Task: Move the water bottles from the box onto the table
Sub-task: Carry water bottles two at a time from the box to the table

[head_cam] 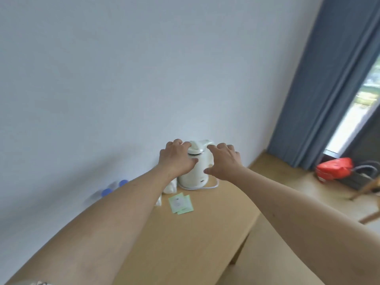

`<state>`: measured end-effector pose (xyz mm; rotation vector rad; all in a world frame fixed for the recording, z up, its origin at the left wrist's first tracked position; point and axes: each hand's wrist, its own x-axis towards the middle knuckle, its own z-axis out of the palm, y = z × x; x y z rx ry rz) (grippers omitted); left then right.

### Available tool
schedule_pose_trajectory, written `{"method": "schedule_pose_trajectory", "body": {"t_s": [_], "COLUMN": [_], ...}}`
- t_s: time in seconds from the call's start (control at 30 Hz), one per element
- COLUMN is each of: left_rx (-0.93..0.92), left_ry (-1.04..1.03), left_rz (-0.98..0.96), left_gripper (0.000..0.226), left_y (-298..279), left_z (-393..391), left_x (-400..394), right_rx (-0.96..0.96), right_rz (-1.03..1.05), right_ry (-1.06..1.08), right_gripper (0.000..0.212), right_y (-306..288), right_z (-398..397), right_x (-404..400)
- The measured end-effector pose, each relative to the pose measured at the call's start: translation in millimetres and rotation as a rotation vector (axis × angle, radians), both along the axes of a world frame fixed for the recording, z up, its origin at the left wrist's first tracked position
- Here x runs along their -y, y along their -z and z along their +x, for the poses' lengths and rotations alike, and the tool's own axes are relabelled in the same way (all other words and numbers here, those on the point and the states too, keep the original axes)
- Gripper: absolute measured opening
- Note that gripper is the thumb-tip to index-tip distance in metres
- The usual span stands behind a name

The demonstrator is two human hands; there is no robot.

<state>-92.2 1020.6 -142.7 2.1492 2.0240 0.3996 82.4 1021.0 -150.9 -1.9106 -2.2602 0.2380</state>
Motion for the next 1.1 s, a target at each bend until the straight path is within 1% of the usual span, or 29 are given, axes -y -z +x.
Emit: {"method": "schedule_pose_trajectory", "body": {"t_s": [0.17,0.27,0.33,0.43,0.6,0.7,0.83,0.97,1.1], "left_rx": [-0.11,-0.119,-0.119,-0.089,-0.019,0.014,0.014,0.006,-0.016], "left_ry": [0.191,0.296,0.363,0.451,0.636,0.73,0.888,1.032,1.167], "left_rz": [0.016,0.03,0.043,0.066,0.031,0.049,0.059,0.038,-0.007], "left_gripper": [0.066,0.066,0.064,0.061,0.064,0.06,0.058,0.062,0.067], "left_y": [-16,-21,-23,-23,-20,-20,-20,-18,-5], "left_z": [118,199,256,344,490,573,674,765,847], "left_x": [2,16,31,60,116,152,199,239,270], "right_rx": [-0.013,-0.029,-0.032,-0.033,-0.004,-0.014,-0.049,-0.072,-0.096], "right_rz": [0.048,0.067,0.068,0.055,0.05,0.028,0.027,-0.016,-0.028], "right_ry": [0.216,0.335,0.401,0.495,0.652,0.764,0.915,1.075,1.22], "right_gripper": [0.074,0.071,0.073,0.076,0.083,0.081,0.073,0.08,0.079], "right_y": [-16,-19,-19,-19,-21,-24,-21,-9,2], "right_z": [115,193,246,326,452,523,603,675,741], "right_x": [37,70,95,136,211,259,317,368,405]}}
